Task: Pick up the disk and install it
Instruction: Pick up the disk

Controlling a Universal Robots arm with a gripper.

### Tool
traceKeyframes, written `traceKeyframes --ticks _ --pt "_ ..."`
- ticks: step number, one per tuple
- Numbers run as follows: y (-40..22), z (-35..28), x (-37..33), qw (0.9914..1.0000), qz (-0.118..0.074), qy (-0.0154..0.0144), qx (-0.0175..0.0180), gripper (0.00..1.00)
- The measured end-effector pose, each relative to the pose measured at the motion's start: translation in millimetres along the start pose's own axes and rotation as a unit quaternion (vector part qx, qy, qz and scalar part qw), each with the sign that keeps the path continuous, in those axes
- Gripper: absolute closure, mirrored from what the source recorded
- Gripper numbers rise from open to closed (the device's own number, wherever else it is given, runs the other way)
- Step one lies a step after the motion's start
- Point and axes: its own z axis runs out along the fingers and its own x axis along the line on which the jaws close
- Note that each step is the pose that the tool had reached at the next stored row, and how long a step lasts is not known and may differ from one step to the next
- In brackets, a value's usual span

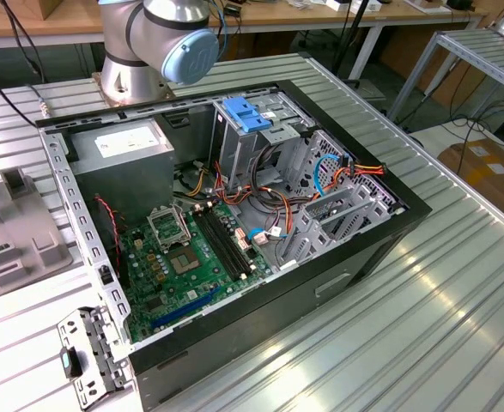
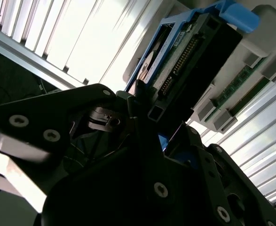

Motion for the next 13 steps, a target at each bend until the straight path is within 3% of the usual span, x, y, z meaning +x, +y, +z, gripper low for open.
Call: traceKeyframes --ticks 13 --pt "0.3 -7.1 -0.4 0.99999 0.0 -0.005 0.0003 0.64"
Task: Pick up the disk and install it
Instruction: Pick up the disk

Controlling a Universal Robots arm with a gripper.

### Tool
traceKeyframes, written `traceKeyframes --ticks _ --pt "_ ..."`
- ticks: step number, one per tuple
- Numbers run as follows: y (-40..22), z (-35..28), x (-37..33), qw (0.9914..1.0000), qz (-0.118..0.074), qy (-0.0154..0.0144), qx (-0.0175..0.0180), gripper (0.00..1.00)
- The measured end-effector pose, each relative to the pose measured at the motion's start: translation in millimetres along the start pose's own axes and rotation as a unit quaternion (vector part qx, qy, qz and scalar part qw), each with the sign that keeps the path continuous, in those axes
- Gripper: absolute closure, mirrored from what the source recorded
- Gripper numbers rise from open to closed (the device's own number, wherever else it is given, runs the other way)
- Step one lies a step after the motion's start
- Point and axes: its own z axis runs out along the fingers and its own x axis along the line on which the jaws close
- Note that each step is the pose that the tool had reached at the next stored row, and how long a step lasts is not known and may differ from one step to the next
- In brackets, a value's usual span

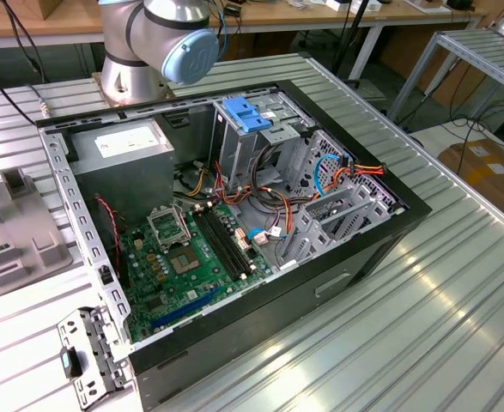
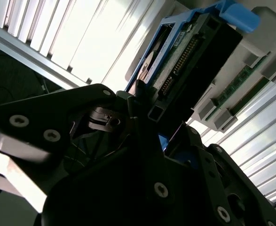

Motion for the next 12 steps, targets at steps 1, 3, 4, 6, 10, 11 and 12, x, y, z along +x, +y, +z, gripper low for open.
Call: traceKeyframes --ticks 1,3,4,6,10,11,12 --pt "0.0 -0.5 0.0 1.0 0.0 -0.0003 0.0 0.64" --pt "0.1 -1.9 -0.1 1.0 0.0 -0.0012 0.0001 0.64" --pt "0.1 -2.4 -0.1 1.0 0.0 -0.0015 0.0001 0.64" --pt "0.1 -3.6 -0.2 1.0 0.0 -0.0022 0.0002 0.64" --pt "0.3 -6.6 -0.4 0.99999 0.0 -0.0039 0.0003 0.64" --pt "0.3 -7.0 -0.4 0.99999 0.0 -0.0041 0.0003 0.64" --pt "0.3 -7.5 -0.5 0.99999 0.0 -0.0044 0.0003 0.64"
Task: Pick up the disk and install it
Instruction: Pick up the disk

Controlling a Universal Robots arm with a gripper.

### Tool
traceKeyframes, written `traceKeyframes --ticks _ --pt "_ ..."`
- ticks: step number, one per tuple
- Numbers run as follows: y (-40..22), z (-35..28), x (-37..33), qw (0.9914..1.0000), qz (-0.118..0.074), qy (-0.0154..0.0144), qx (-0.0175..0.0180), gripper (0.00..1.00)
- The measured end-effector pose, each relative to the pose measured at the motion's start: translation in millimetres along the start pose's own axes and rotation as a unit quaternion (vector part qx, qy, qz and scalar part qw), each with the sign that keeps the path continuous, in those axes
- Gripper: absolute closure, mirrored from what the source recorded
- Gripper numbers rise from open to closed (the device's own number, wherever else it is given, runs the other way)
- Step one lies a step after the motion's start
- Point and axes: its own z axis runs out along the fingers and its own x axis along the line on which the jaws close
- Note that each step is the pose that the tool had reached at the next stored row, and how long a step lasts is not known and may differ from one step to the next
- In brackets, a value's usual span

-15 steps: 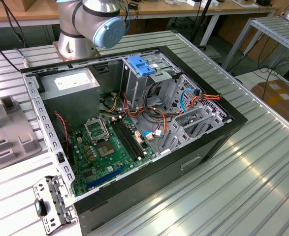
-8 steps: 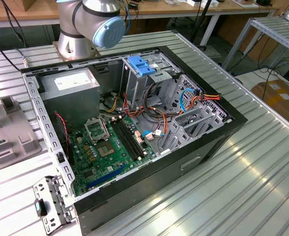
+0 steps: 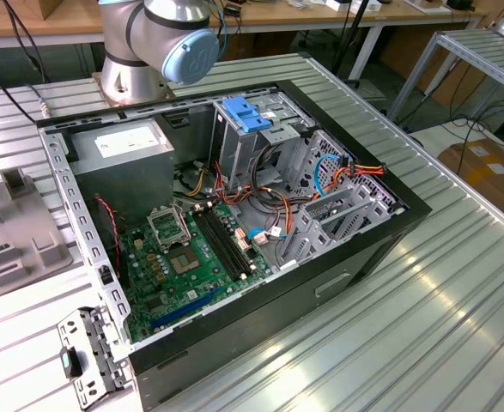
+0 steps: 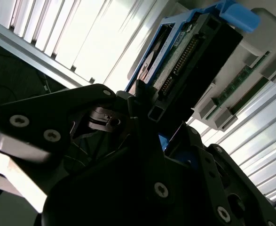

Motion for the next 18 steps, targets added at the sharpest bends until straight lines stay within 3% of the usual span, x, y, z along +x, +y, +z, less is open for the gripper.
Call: traceKeyframes --ticks 18 --pt "0.4 -10.2 -0.7 0.99999 0.0 -0.0053 0.0004 0.64"
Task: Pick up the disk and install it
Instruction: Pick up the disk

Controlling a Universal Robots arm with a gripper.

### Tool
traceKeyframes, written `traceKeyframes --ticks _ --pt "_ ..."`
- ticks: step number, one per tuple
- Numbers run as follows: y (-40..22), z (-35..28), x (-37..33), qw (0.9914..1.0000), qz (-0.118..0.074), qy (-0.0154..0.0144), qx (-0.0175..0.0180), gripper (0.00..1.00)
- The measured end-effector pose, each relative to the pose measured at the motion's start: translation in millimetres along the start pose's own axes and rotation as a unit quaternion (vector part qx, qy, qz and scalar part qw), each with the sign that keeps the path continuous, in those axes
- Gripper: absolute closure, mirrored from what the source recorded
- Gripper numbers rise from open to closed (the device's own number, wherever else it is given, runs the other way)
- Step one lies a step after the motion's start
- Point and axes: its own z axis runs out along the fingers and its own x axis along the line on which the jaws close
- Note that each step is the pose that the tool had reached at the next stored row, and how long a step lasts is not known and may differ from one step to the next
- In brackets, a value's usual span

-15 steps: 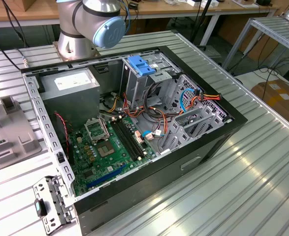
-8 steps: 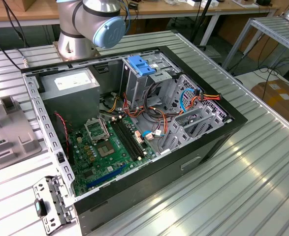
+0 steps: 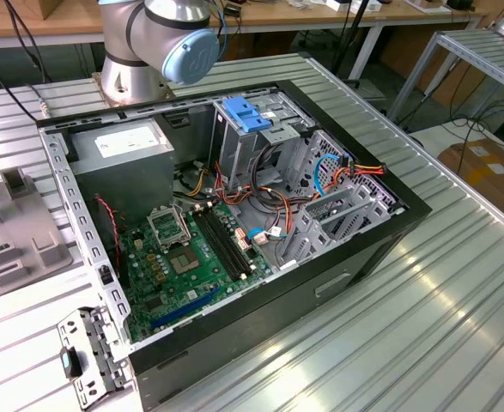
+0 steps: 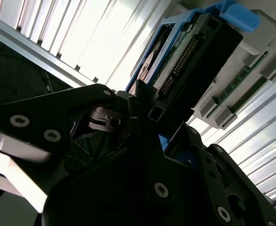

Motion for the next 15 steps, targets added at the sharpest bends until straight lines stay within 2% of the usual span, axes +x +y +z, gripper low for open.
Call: traceKeyframes --ticks 15 --pt "0.3 -7.9 -0.7 0.99999 0.0 -0.0041 0.0003 0.64"
